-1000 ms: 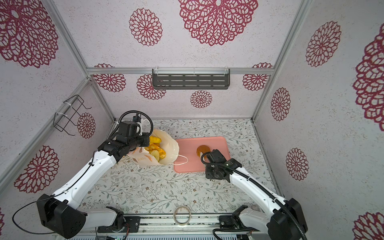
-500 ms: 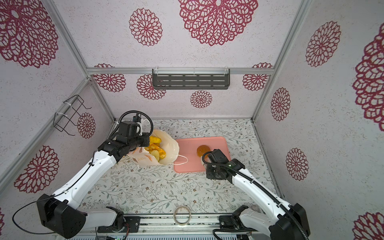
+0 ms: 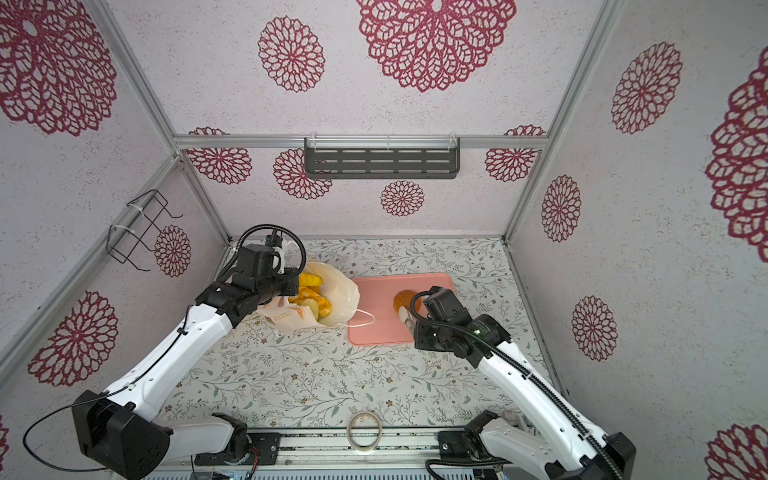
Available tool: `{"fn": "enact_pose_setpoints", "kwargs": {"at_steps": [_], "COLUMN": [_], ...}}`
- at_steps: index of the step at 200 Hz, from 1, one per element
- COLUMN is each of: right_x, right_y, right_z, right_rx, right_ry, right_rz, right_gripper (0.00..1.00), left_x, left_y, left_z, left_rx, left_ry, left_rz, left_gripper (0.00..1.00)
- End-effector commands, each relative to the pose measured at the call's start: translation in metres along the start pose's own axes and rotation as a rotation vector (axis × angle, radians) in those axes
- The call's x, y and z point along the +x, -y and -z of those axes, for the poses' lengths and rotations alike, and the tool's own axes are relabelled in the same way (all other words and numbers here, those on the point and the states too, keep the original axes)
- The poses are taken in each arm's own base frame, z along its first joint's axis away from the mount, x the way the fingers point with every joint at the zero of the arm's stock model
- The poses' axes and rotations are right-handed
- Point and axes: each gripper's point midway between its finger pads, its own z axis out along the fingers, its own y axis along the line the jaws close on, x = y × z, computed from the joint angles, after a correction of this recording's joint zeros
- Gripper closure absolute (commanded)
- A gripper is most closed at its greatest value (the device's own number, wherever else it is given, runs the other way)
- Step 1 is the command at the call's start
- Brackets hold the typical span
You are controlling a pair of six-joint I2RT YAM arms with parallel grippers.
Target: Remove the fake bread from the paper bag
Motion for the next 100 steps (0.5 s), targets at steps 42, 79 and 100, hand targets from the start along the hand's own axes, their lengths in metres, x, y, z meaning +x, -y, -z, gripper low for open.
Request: {"fn": "enact_pose_setpoints", "kwargs": {"at_steps": [42,79,100], "right_x": [-0.036,-0.058,-0.063], "right_y": [-0.042,-0.064,-0.071], "right_z": [0.032,0.062,0.079], "right_rx": [-0.177,-0.250,-0.276], "right_ry": [0.113,0.172,0.189], "right_rz": [-0.004,0.035,0.050], "right_gripper": [0.90,0.92,0.92], "left_x": [0.001,0.007,0.009], "left_y": [-0.002,0.005,0.008], "left_z": [0.009,0.011,0.011], "left_rx": [0.011,0.060,0.074], "left_ry": [0.018,0.013,0.001], "left_rz": [-0.023,-0.050,-0.060], "left_gripper": [1.00,1.00,1.00]}}
